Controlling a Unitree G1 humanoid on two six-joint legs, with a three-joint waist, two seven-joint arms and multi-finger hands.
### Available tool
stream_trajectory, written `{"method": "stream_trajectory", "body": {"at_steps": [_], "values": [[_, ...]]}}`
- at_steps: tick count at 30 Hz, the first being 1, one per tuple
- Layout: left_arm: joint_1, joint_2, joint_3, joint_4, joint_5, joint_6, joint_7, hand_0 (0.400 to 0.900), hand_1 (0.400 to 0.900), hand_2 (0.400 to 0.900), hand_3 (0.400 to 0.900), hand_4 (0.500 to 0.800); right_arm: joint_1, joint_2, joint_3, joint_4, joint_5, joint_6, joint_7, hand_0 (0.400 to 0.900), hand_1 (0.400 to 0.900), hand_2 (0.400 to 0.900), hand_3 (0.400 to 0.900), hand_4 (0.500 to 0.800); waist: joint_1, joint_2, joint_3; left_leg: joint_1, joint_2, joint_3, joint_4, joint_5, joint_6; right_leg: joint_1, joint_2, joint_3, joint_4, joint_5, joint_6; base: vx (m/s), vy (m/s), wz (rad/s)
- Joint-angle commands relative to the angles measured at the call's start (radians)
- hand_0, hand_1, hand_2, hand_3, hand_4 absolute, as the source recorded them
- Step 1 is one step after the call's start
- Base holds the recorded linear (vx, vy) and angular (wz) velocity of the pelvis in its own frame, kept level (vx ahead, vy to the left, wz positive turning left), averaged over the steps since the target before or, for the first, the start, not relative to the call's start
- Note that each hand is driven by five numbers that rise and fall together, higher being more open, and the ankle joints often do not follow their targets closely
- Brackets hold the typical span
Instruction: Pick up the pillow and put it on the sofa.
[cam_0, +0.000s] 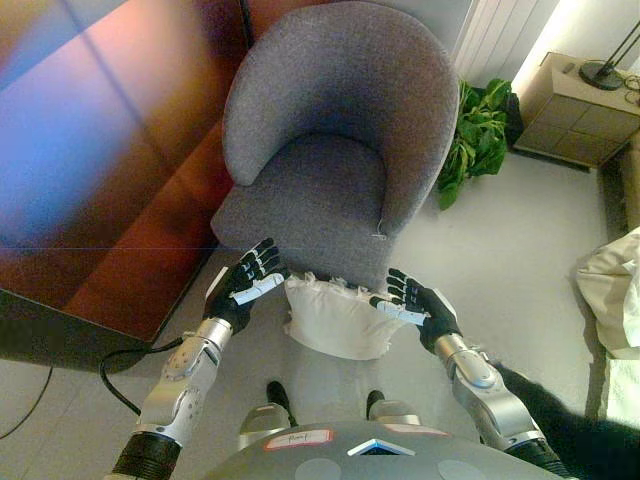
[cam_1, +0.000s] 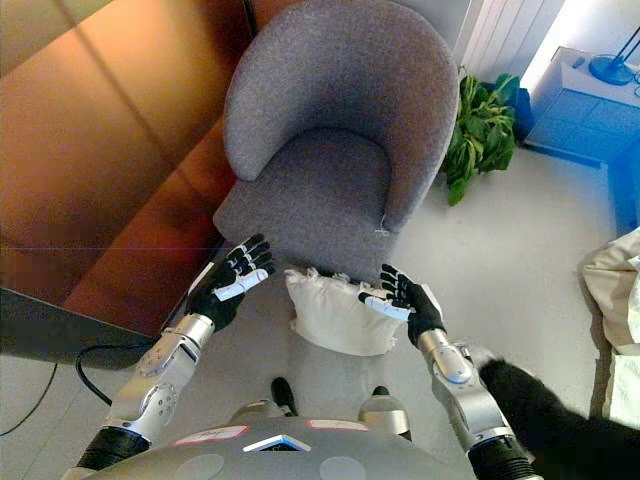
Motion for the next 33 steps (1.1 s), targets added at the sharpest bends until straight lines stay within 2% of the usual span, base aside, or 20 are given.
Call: {"method": "stream_trajectory", "body": {"at_steps": [1, 3, 8, 15, 19, 22, 26, 33], "values": [[-0.113, 0.018, 0.046, -0.023, -0.012, -0.066, -0.022, 0.900, 0.900, 0.900, 0.900, 0.800, -0.093, -0.013, -0.029, -0.059, 0.016, -0.086, -0.001, 0.900, 0.900, 0.900, 0.900, 0.800, 0.023, -0.007, 0.000, 0.072, 0.042, -0.042, 0.004, -0.099, -0.032, -0.037, 0.015, -0.041, 0.002, 0.034, 0.008, 0.00, 0.000, 0.00], [-0.115, 0.023, 0.045, -0.026, -0.012, -0.049, -0.024, 0.900, 0.900, 0.900, 0.900, 0.800, -0.095, -0.016, -0.029, -0.058, 0.015, -0.086, -0.007, 0.900, 0.900, 0.900, 0.900, 0.800, 0.023, -0.006, 0.000, 0.073, 0.041, -0.043, 0.004, -0.099, -0.031, -0.036, 0.015, -0.040, 0.002, 0.034, 0.008, 0.00, 0.000, 0.00], [-0.118, 0.022, 0.038, -0.026, -0.014, -0.053, -0.018, 0.900, 0.900, 0.900, 0.900, 0.800, -0.104, -0.019, -0.026, -0.049, 0.006, -0.092, -0.020, 0.900, 0.900, 0.900, 0.900, 0.800, 0.024, -0.004, 0.004, 0.077, 0.042, -0.044, 0.004, -0.100, -0.031, -0.034, 0.016, -0.039, 0.002, 0.034, 0.008, 0.00, -0.002, -0.01], [-0.111, 0.026, 0.039, -0.028, -0.009, -0.057, -0.041, 0.900, 0.900, 0.900, 0.900, 0.800, -0.090, -0.025, -0.035, -0.044, -0.017, -0.076, -0.013, 0.900, 0.900, 0.900, 0.900, 0.800, 0.022, -0.004, 0.003, 0.078, 0.042, -0.044, 0.004, -0.101, -0.032, -0.032, 0.017, -0.039, 0.002, 0.031, 0.008, 0.00, 0.000, 0.00], [-0.110, 0.036, 0.041, -0.026, -0.006, -0.068, -0.056, 0.900, 0.900, 0.900, 0.900, 0.800, -0.092, -0.038, -0.038, -0.031, -0.081, -0.044, -0.027, 0.900, 0.900, 0.900, 0.900, 0.800, 0.022, -0.004, 0.006, 0.077, 0.044, -0.042, 0.004, -0.100, -0.034, -0.033, 0.018, -0.039, 0.002, 0.030, 0.008, 0.00, 0.000, 0.00], [-0.119, 0.051, 0.046, -0.023, 0.004, -0.074, -0.078, 0.900, 0.900, 0.900, 0.900, 0.800, -0.107, -0.071, -0.035, 0.003, -0.223, 0.024, -0.032, 0.900, 0.900, 0.900, 0.900, 0.800, 0.024, -0.005, 0.013, 0.075, 0.046, -0.041, 0.004, -0.098, -0.035, -0.034, 0.017, -0.039, 0.002, 0.030, 0.007, 0.05, -0.026, 0.01], [-0.131, 0.076, 0.053, -0.038, -0.003, -0.069, -0.087, 0.900, 0.900, 0.900, 0.900, 0.800, -0.145, -0.124, -0.029, 0.024, -0.313, 0.072, -0.062, 0.900, 0.900, 0.900, 0.900, 0.800, 0.032, -0.010, 0.033, 0.072, 0.048, -0.045, 0.004, -0.092, -0.035, -0.036, 0.018, -0.035, 0.002, 0.031, 0.003, 0.07, -0.035, 0.01], [-0.188, 0.088, 0.034, -0.038, 0.018, -0.088, -0.088, 0.900, 0.900, 0.900, 0.900, 0.800, -0.229, -0.141, -0.008, 0.077, -0.374, 0.068, -0.132, 0.900, 0.900, 0.900, 0.900, 0.800, 0.046, -0.012, 0.081, 0.016, 0.048, -0.067, 0.055, -0.099, -0.034, -0.077, 0.011, -0.013, 0.013, 0.038, -0.004, 0.02, -0.022, 0.01]]}}
